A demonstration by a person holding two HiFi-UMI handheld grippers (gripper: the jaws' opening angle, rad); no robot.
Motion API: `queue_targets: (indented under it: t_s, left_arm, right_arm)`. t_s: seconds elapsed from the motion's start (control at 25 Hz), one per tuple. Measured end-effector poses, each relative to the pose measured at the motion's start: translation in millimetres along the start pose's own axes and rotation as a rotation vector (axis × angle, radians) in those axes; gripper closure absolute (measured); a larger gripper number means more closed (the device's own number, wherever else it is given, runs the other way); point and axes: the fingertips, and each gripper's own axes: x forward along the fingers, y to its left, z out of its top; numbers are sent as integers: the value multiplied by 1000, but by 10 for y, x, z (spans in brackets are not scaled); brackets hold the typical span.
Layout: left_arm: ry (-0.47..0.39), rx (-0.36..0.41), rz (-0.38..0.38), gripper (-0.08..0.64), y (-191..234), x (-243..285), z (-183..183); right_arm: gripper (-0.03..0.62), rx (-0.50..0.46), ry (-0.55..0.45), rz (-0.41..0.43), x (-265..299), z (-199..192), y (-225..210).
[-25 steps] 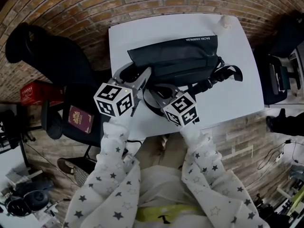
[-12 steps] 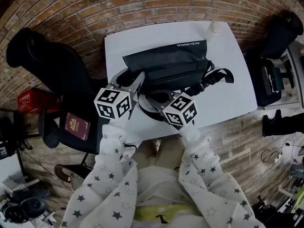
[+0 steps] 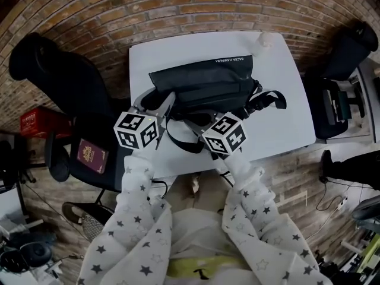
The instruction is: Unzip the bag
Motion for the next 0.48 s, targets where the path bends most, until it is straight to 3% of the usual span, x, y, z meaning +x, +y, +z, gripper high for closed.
queue_targets:
  t_s: [0.48]
  left_arm:
    - [19,-19,4,393,25,140,70]
  right_arm:
    - [577,-71,84,-62,-113,109,-271]
